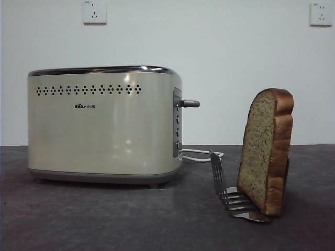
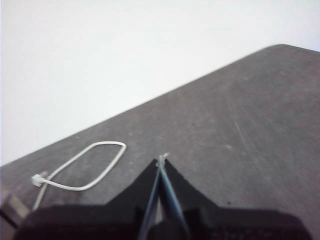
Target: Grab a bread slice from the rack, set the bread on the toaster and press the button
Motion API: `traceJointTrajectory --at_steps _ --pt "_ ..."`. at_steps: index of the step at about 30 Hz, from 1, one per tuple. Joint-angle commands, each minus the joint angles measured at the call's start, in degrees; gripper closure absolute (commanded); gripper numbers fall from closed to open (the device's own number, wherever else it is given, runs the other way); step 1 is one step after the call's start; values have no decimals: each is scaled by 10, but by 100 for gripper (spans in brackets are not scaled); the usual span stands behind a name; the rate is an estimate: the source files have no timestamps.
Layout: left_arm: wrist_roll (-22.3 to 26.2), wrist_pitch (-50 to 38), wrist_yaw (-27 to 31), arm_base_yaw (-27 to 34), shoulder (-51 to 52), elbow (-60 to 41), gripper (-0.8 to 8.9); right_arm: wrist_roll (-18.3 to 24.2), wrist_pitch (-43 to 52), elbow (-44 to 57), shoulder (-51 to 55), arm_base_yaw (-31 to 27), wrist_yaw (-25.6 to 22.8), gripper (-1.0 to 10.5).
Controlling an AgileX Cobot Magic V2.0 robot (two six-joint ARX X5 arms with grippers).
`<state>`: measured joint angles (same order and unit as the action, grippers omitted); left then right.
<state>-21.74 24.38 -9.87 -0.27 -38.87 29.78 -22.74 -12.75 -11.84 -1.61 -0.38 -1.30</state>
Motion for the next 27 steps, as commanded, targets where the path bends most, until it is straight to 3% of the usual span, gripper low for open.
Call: traceJointTrajectory --at_steps 1,6,12,17,23,27 --pt "9 20 -17 -19 -31 38 819 -6 -11 -25 -13 0 5 948" --pt "69 70 -21 -63 -73 119 819 1 -32 -64 -44 0 23 948" --pt "85 174 -21 -103 -117 232 819 3 -68 -118 -94 0 35 948" --pt "47 299 -21 -133 -173 347 819 3 -129 -185 -143 0 35 948" --pt "-7 359 -18 -194 -253 482 819 5 -175 -257 -209 0 35 947" --pt "-36 381 41 -245 -318 568 819 6 -199 -299 -251 0 42 946"
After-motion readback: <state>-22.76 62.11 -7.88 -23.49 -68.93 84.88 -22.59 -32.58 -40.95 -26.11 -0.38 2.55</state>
